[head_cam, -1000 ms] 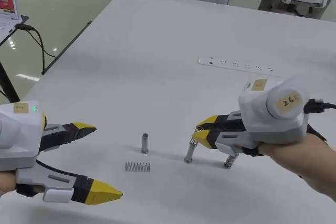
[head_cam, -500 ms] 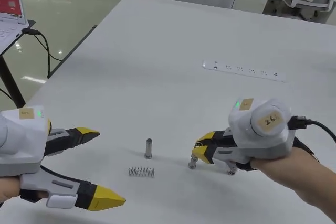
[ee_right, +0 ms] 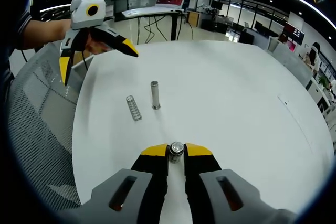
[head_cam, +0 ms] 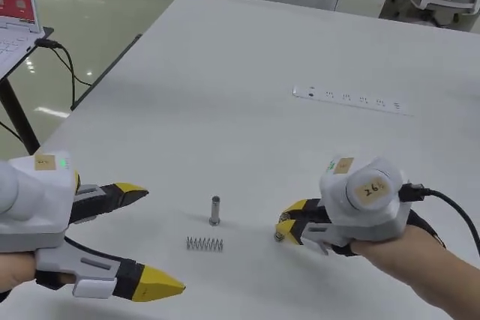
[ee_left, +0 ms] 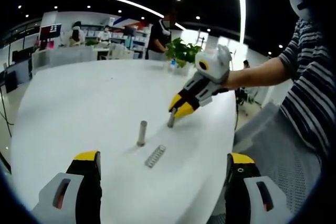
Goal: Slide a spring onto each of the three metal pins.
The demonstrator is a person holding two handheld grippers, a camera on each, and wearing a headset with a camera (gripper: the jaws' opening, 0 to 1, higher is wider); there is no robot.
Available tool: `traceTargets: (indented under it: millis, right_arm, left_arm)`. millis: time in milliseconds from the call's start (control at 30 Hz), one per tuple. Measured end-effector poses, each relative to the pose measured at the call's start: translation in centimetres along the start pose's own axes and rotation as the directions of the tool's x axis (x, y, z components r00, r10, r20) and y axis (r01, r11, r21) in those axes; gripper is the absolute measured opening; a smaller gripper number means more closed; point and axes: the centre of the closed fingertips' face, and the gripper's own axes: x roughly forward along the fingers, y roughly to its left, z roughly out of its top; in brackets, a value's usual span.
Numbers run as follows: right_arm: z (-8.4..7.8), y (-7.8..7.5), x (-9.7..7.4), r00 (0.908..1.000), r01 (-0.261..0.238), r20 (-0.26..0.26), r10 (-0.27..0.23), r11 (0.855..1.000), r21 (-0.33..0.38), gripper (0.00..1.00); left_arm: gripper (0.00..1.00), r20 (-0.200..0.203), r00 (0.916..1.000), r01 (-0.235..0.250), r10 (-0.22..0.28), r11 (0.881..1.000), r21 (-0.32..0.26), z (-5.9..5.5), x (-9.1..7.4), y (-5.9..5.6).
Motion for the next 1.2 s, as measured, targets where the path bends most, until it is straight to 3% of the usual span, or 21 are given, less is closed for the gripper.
traceTargets:
  millis: [167,467,633,900,1200]
  right_arm:
    - [0.6,0.1,-0.5,0.9998,-0.002,0.02,0.002,1.0,0.014,0.14]
    - [2.8,0.2,-2.2,0.9974,0.01,0.072,-0.009,1.0,-0.016,0.11]
    - [3.9,1.7,-2.2,0.9962,-0.038,0.076,0.044,0.996,-0.078,0.11]
    - [5.1,5.6,-0.7,0.9886,-0.135,0.028,0.148,0.955,-0.265,0.1]
    - [5.5,6.9,1.2,0.9824,-0.181,-0.017,0.186,0.927,-0.327,0.1]
  left_arm:
    - [0.96,-0.001,1.0,0.002,-0.002,1.0,0.004,0.1,-0.2,-0.1]
    - [0.96,0.005,1.0,-0.008,0.008,1.0,0.004,0.3,-0.5,0.2]
    - [0.96,0.005,1.0,-0.004,0.004,1.0,0.008,0.4,-0.5,0.1]
    - [0.95,0.001,1.0,-0.003,0.003,1.0,0.013,0.4,-0.7,0.1]
    - [0.95,-0.01,0.9999,-0.011,0.011,1.0,0.011,-0.1,-1.1,0.4]
